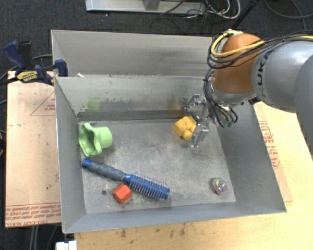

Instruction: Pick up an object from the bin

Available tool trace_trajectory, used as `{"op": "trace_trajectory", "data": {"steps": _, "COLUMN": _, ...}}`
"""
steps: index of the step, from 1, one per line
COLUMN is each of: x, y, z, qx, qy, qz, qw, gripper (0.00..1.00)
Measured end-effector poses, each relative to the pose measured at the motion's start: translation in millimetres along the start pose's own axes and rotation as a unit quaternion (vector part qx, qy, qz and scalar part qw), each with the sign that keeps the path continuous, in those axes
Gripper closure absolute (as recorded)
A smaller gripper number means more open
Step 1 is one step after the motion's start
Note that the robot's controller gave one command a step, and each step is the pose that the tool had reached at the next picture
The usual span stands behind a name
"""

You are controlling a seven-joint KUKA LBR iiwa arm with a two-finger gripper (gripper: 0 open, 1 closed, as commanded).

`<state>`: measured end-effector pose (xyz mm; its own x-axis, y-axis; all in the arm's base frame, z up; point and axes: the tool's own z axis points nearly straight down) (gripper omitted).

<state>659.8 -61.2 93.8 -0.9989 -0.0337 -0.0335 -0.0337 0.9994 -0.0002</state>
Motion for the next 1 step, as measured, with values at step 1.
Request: {"op": "trace_trajectory", "data": {"steps": 1, "x": 2.1, "y": -1.1, "z": -0.5, "qx": 0.001, "qy": 0.0078, "qz": -0.001, "qw": 1.0000, "gripper": 1.00}}
